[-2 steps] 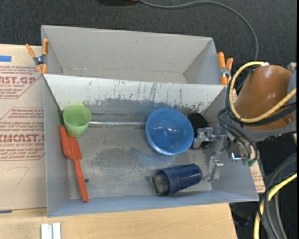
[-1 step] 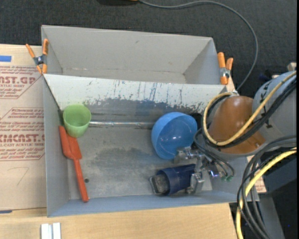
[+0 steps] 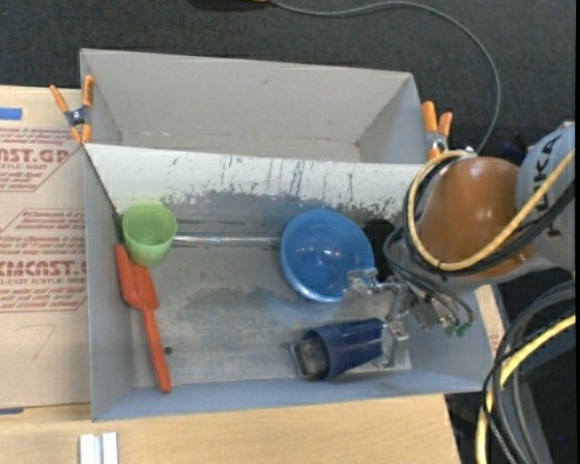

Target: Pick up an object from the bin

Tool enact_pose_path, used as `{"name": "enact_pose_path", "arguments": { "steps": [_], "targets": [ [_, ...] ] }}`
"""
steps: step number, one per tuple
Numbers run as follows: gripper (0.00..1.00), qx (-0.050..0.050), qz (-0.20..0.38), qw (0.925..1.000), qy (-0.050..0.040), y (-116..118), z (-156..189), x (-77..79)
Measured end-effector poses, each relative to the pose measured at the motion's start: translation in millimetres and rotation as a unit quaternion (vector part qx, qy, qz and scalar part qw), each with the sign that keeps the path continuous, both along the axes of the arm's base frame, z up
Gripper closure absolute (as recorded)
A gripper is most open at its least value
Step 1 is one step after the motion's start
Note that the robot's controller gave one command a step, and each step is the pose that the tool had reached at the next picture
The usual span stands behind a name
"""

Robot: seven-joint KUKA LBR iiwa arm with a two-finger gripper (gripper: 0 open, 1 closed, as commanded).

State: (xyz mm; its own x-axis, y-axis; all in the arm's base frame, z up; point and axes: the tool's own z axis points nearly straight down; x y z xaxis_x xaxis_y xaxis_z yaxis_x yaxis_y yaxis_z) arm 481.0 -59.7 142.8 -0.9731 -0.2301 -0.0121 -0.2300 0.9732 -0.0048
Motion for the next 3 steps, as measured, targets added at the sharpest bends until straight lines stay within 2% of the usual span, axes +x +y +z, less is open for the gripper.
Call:
{"name": "enact_pose_path", "arguments": {
  "steps": [1,2,3],
  "targets": [
    [0.0,0.001,0.012,0.9999,0.004,7,-43,2.1],
    [0.0,-0.002,0.074,0.9972,-0.009,24,-71,2.8],
    [1.0,0.001,0.053,0.9986,0.0035,28,-73,10.3]
  ]
}}
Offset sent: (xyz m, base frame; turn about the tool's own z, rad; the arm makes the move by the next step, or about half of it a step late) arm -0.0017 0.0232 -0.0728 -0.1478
